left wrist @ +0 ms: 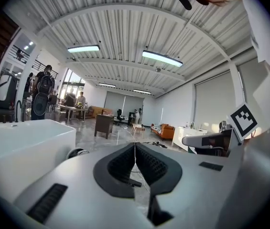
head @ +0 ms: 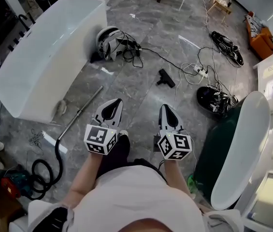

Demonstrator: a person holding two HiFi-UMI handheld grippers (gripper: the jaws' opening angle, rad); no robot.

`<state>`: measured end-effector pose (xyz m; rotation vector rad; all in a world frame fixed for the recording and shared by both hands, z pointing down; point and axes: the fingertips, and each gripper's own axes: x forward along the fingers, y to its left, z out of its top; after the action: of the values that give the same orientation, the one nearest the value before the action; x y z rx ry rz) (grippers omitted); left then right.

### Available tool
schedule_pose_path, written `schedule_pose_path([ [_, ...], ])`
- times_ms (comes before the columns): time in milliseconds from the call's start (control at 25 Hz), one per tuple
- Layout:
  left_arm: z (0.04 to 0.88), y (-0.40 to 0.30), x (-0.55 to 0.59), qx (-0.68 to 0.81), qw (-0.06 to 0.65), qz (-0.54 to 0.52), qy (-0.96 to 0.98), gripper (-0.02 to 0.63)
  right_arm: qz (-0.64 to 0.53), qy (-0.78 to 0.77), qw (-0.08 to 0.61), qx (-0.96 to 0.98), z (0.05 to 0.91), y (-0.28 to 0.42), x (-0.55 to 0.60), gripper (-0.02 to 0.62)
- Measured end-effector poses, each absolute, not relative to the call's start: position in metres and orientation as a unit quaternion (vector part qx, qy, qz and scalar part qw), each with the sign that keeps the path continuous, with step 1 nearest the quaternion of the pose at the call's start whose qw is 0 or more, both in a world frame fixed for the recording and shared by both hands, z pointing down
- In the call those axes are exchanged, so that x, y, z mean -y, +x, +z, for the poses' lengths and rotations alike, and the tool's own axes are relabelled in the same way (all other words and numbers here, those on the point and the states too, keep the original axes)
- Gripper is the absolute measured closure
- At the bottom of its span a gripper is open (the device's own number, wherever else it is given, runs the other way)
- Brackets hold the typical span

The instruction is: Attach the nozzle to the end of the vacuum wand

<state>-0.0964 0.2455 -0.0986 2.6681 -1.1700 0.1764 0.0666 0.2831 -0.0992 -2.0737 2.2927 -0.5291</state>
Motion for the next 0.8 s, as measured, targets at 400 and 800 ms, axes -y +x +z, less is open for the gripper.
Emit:
schedule_pose_path([
  [400, -0.087, -0.101, -0.199, 0.363, 0.114, 0.063, 0.923, 0.595, -0.162, -0.661, 0.005, -0.733, -0.093, 0.047, -0.225, 0.580],
  [800, -0.076, -0.105, -0.170, 0.374, 0.141, 0.055, 0.915, 0.595, -0.157, -0.670, -0.003, -0.726, -0.094, 0.058, -0.196, 0.580],
])
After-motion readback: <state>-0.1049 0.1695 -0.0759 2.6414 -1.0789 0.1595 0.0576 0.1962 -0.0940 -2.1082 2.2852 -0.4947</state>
